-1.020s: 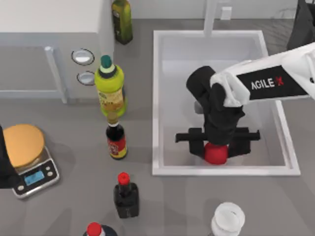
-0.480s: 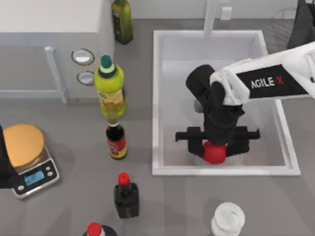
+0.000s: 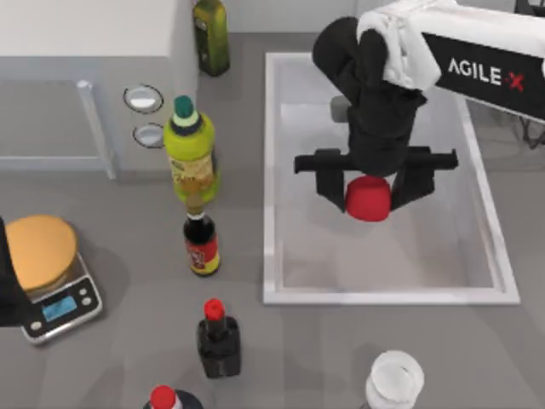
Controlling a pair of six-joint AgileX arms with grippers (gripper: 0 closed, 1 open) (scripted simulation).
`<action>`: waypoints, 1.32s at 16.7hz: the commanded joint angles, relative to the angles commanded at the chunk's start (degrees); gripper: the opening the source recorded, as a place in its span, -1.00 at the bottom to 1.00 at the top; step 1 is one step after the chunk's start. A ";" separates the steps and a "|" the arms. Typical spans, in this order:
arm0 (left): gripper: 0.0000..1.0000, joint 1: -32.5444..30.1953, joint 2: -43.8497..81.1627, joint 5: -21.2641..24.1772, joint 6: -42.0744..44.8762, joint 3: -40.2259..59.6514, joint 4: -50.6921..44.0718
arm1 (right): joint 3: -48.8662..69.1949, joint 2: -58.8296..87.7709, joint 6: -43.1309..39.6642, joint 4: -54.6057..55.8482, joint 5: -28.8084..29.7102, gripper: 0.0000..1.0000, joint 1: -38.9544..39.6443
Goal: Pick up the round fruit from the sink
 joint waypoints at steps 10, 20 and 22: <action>1.00 0.00 0.00 0.00 0.00 0.00 0.00 | 19.54 -7.01 -0.52 -25.44 -0.09 -1.00 -0.44; 1.00 0.00 0.00 0.00 0.00 0.00 0.00 | 6.49 -15.38 -11.99 -21.38 -0.66 -1.00 -11.90; 1.00 0.00 0.00 0.00 0.00 0.00 0.00 | -1.00 -19.62 -18.10 -19.43 -0.94 -1.00 -18.08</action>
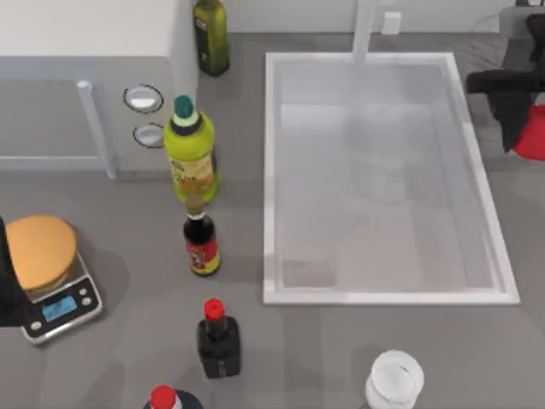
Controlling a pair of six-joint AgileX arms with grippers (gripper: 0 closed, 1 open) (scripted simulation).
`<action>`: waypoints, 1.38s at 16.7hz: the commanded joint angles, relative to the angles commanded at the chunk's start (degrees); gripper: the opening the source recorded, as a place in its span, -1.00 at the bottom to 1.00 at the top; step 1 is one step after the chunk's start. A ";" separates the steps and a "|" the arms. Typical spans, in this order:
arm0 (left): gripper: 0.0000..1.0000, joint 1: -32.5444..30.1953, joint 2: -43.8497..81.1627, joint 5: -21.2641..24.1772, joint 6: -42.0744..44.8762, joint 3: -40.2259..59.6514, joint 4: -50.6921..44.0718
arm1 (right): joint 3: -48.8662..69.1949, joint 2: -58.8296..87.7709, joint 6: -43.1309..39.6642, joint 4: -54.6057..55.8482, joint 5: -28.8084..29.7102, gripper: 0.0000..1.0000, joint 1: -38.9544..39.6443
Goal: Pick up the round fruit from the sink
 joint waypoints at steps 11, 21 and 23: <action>1.00 0.00 0.00 0.00 0.00 0.00 0.00 | -15.09 -9.69 -13.68 4.58 -0.59 -1.00 -13.72; 1.00 0.00 0.00 0.00 0.00 0.00 0.00 | -33.90 -6.32 -13.55 27.39 -0.64 -1.00 -13.71; 1.00 0.00 0.00 0.00 0.00 0.00 0.00 | -35.38 -5.96 -13.54 28.91 -0.65 -1.00 -13.71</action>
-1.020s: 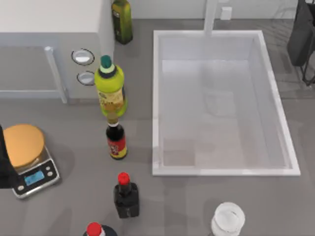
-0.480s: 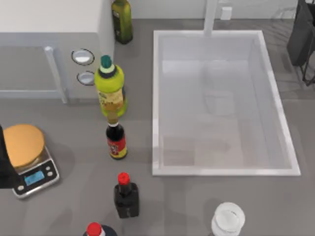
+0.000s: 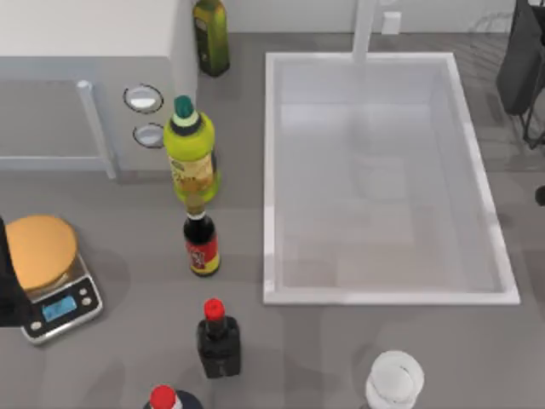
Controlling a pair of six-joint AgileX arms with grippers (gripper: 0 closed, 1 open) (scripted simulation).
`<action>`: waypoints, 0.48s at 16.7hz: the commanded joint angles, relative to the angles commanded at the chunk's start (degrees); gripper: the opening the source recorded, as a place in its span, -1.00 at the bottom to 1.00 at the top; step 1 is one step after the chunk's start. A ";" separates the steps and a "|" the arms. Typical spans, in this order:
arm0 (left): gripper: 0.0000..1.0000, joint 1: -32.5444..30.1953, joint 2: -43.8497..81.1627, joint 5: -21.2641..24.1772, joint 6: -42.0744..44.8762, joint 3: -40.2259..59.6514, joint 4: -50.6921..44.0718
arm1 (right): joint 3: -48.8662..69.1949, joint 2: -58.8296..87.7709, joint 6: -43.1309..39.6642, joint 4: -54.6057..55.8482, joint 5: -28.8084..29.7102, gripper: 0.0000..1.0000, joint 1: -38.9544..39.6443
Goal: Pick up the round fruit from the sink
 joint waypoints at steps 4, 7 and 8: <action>1.00 0.00 0.00 0.00 0.00 0.00 0.00 | -0.01 0.00 0.00 0.01 0.00 -0.85 0.00; 1.00 0.00 0.00 0.00 0.00 0.00 0.00 | -0.01 0.00 0.00 0.01 0.00 -0.40 0.00; 1.00 0.00 0.00 0.00 0.00 0.00 0.00 | -0.01 0.00 0.00 0.01 0.00 -0.25 0.00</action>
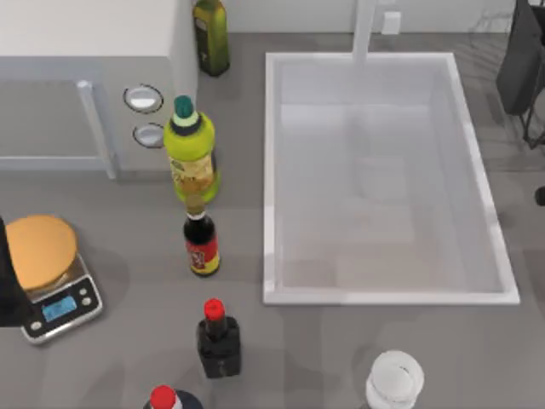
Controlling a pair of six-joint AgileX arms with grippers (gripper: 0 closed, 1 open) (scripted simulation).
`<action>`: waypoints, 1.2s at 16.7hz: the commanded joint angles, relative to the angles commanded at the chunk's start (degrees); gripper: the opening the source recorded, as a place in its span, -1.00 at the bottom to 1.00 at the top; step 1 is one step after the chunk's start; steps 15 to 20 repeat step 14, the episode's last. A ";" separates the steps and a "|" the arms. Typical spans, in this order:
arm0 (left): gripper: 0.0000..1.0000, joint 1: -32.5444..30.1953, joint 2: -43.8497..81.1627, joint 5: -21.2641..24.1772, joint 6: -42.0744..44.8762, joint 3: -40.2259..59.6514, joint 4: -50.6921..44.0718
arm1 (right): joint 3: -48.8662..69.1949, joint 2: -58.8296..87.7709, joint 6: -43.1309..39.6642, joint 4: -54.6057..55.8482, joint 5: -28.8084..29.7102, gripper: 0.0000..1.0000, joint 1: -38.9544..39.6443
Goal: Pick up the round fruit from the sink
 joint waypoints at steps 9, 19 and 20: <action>1.00 0.00 0.00 0.00 0.00 0.00 0.00 | 0.00 0.00 0.00 0.00 0.00 1.00 0.00; 1.00 0.00 0.00 0.00 0.00 0.00 0.00 | 0.00 0.00 0.00 0.00 0.00 1.00 0.00; 1.00 0.00 0.00 0.00 0.00 0.00 0.00 | 0.00 0.00 0.00 0.00 0.00 1.00 0.00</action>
